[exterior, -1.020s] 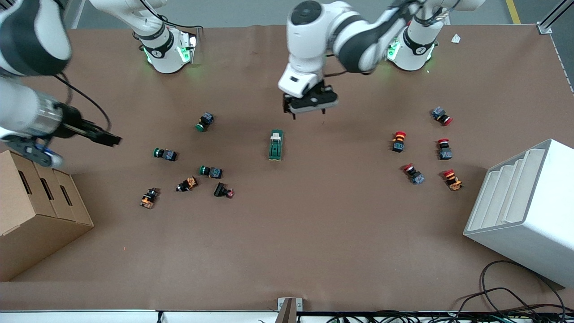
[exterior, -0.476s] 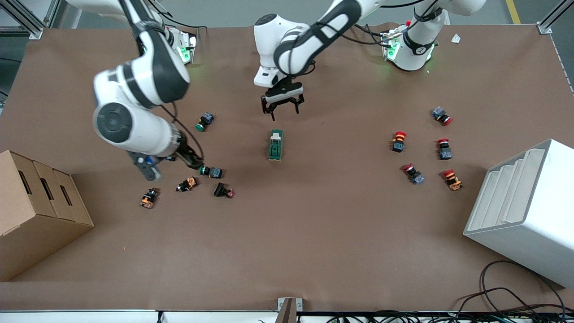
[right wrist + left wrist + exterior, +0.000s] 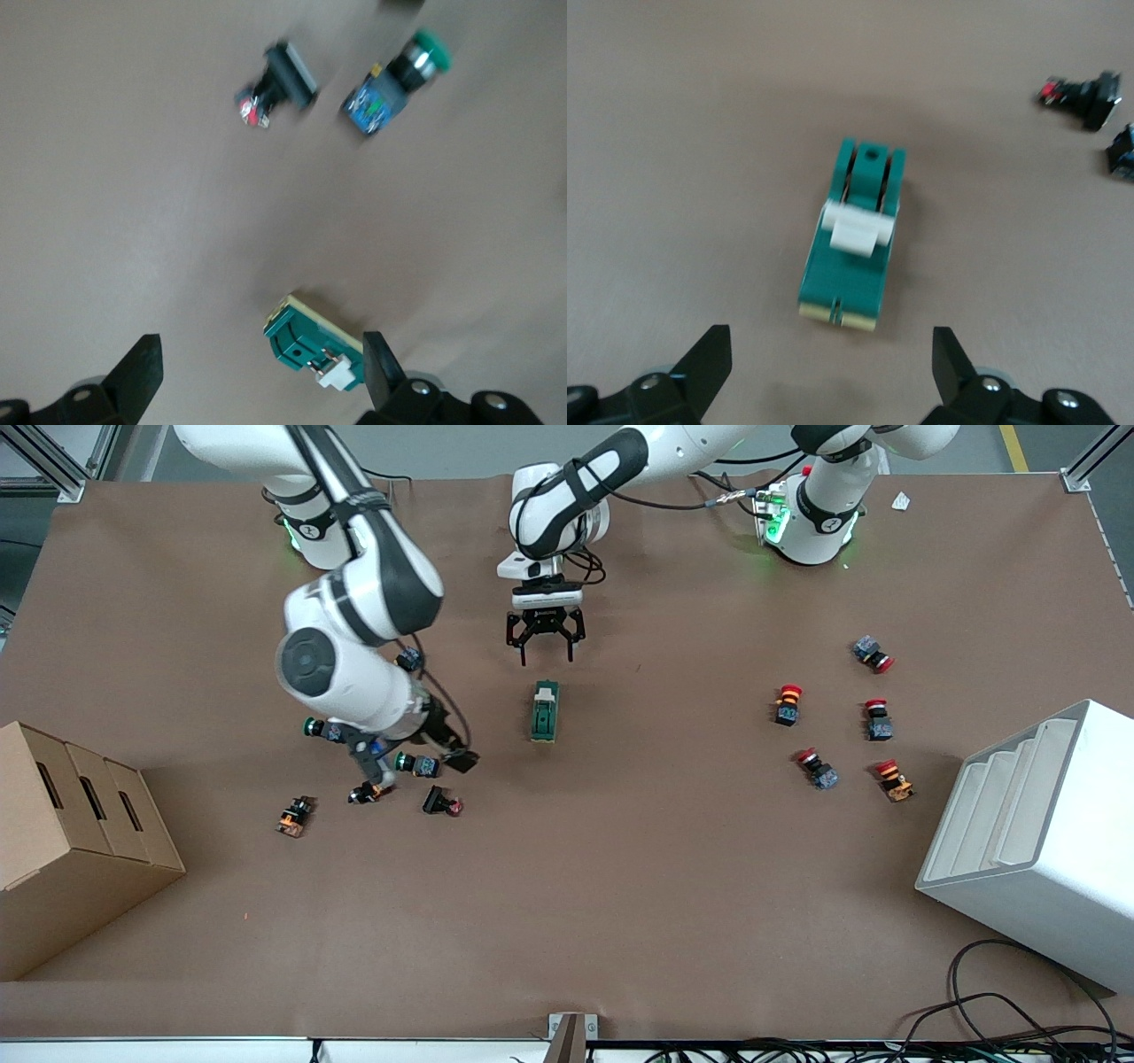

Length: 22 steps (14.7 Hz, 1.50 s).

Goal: Close load switch with both arms

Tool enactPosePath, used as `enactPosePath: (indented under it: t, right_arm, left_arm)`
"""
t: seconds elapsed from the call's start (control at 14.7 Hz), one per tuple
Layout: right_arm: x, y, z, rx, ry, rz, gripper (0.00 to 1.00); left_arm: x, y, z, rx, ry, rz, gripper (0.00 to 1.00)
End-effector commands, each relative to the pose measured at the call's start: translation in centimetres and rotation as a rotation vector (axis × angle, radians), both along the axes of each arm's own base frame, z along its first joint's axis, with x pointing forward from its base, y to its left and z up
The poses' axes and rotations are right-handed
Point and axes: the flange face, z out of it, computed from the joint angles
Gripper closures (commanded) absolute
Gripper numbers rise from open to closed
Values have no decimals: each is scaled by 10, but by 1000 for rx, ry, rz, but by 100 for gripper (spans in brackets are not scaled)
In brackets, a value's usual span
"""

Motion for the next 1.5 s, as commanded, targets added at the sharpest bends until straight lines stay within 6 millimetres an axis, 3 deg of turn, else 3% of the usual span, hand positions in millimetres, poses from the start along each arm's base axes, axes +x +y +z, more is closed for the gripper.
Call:
enactPosePath:
  t: [0.0, 0.27, 0.54, 0.88, 1.09, 1.43]
  right_arm:
    - [-33, 35, -35, 7, -20, 12, 0]
    - [-70, 76, -82, -24, -26, 84, 0]
    - [-99, 109, -115, -16, -28, 77, 0]
    - [-127, 127, -131, -22, 7, 101, 0]
    - [-138, 135, -141, -33, 19, 94, 0]
    - [-129, 134, -152, -28, -14, 72, 0]
  left_arm:
    - [9, 5, -19, 53, -120, -36, 0]
    - [13, 15, -67, 59, -217, -73, 0]
    - [0, 11, -80, 31, -245, -79, 0]
    - [-6, 13, -99, 38, -275, -92, 0]
    - [-5, 14, -100, 42, -280, -96, 0]
    - [-10, 6, -101, 33, -281, -103, 0]
